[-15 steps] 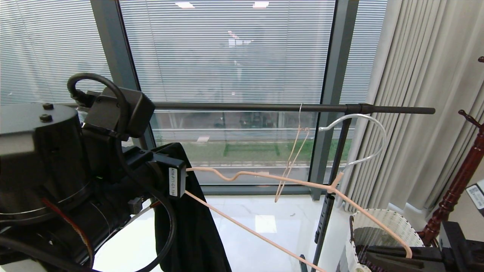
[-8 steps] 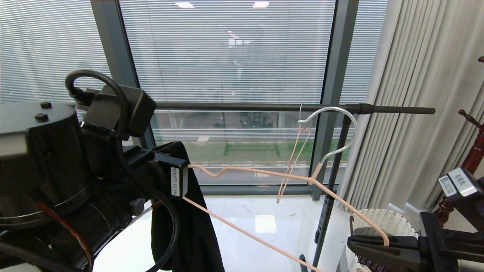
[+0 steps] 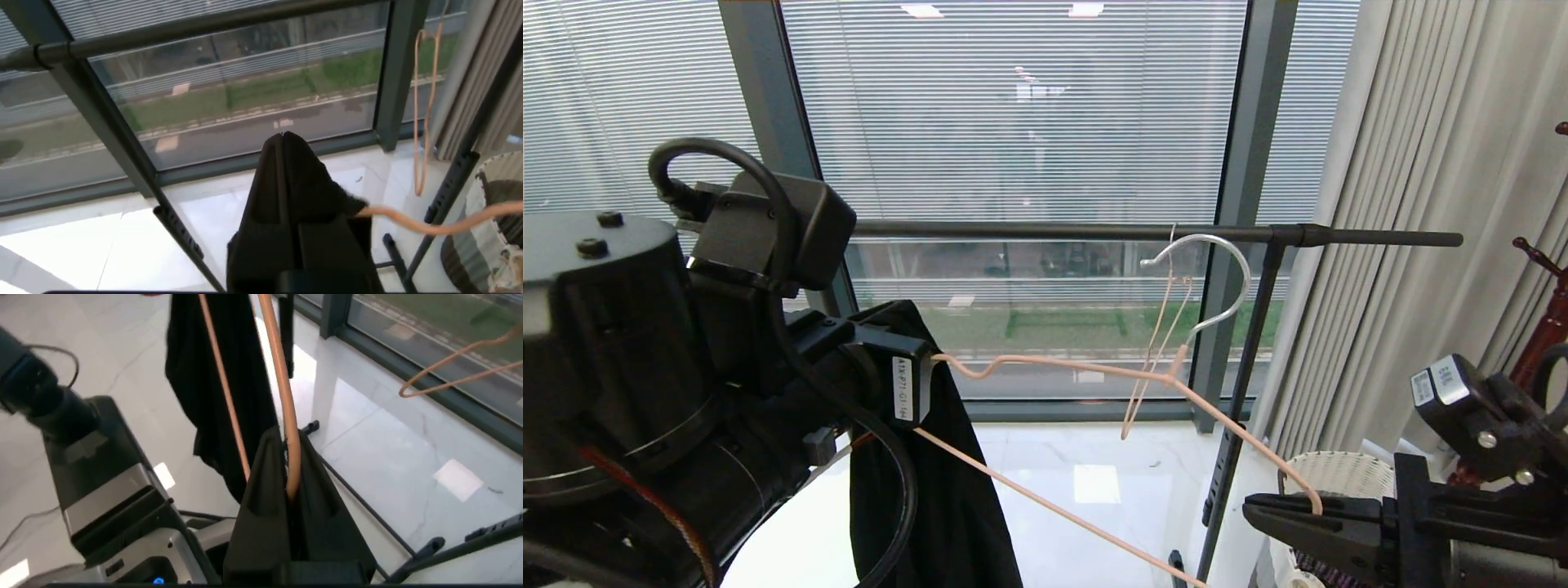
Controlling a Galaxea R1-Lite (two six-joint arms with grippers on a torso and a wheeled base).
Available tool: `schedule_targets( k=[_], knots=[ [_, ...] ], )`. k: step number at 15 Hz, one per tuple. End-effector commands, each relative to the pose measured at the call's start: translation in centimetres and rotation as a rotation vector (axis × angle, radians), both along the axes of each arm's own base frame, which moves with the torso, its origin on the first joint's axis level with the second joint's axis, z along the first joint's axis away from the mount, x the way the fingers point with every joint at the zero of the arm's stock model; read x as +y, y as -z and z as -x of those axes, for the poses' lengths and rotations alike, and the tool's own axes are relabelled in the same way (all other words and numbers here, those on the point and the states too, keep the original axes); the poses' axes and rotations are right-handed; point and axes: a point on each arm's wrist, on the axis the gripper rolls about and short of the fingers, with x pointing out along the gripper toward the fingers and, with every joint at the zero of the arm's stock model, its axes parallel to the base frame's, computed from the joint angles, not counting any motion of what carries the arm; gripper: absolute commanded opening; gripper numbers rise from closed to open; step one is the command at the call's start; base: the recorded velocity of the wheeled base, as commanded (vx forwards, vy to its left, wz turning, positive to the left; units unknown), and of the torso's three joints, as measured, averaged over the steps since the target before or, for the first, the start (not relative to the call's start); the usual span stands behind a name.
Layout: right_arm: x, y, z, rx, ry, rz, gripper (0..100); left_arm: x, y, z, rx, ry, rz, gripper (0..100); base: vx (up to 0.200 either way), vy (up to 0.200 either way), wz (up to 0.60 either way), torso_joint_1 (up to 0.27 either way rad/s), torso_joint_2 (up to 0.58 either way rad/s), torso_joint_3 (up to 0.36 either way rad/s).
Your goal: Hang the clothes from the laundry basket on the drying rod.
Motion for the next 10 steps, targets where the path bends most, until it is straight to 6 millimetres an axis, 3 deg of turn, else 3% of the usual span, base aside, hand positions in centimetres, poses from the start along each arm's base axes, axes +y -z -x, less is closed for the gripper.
schedule_targets(
  k=[1,3,10],
  knots=[
    [0.1,-0.1,-0.1,0.012,0.020,-0.012,0,-0.1,-0.6,0.0,-0.016,-0.015,0.027,0,0.000,0.000,0.00,0.000,0.00,0.000],
    [0.5,-0.6,-0.4,0.009,0.017,-0.028,0,-0.7,-0.8,0.1,-0.016,0.007,0.034,0,0.000,0.000,0.00,0.000,0.00,0.000],
    [5.3,-0.1,-2.8,0.010,-0.015,-0.028,0,-6.0,-2.7,-1.4,-0.026,0.067,0.179,0,0.000,0.000,0.00,0.000,0.00,0.000]
  ],
)
